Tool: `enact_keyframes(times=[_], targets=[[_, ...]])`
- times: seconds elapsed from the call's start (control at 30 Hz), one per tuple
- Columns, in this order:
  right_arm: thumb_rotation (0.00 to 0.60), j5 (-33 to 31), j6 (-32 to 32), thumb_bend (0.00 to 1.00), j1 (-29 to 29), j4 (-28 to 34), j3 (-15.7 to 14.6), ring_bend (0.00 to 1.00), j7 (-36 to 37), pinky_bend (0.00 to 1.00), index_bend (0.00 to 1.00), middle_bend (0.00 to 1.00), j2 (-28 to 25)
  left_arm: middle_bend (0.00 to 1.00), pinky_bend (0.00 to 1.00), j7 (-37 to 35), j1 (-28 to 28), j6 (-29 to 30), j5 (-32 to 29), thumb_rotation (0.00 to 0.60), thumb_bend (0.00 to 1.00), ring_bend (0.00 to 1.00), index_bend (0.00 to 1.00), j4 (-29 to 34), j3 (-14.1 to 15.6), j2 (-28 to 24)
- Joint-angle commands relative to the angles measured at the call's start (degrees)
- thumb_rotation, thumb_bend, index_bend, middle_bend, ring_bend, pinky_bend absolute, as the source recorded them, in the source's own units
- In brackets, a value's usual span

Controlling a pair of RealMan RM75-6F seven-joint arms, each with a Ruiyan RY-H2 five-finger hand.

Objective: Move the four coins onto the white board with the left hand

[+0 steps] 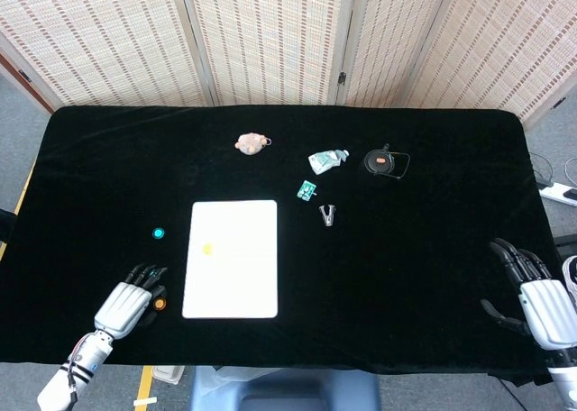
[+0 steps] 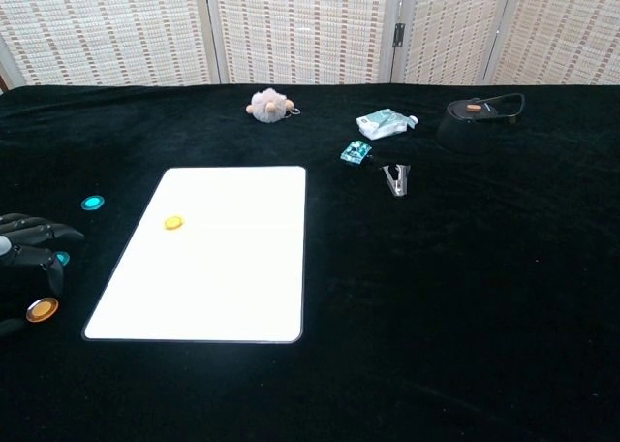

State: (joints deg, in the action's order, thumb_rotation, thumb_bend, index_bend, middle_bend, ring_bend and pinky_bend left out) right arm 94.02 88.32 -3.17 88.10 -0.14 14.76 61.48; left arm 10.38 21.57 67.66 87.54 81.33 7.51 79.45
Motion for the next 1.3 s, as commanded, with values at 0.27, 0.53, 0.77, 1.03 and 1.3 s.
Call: enact_keyframes(times=[0.27,0.53,0.77,1.03,1.3], targets=[[0.6,0.0,0.2,0.3,0.1,-0.1,0.0,0.17,0.1,0.13,0.01,0.1,-0.1,0.11,0.0,-0.5,-0.3,-1.5,-0.8,0.6,0.43,0.01,0.4,-1.6,-0.8,1.2],[0.6,-0.2,0.2,0.3,0.1,-0.1,0.0,0.17,0.1,0.13,0.01,0.1,0.0,0.1,0.0,-1.6,-0.5,-2.1,-0.8,0.6,0.43,0.01,0.42,-3.3,-1.4,2.4],[0.6,-0.2,0.3,0.3,0.1,-0.1,0.0,0.17,0.1,0.13,0.01,0.1,-0.1,0.11,0.0,-2.3,-0.9,-1.8,-0.5,0.6,0.43,0.02,0.44,-4.6,-1.7,3.3],[0.6,-0.2,0.3,0.3,0.1,0.0,0.0,0.17,0.0,0.13,0.01,0.1,-0.1,0.11,0.0,-4.1,-1.1,-1.8,0.1,0.6,0.43,0.04,0.49,-6.0,-1.8,4.0],[0.6,-0.2,0.3,0.3,0.1,0.2,0.1,0.17,-0.3,0.13,0.01,0.1,-0.2,0.11,0.0,-5.1,-0.2,-1.0,1.0,0.6,0.45,0.04,0.5,-4.8,-3.1,2.8]])
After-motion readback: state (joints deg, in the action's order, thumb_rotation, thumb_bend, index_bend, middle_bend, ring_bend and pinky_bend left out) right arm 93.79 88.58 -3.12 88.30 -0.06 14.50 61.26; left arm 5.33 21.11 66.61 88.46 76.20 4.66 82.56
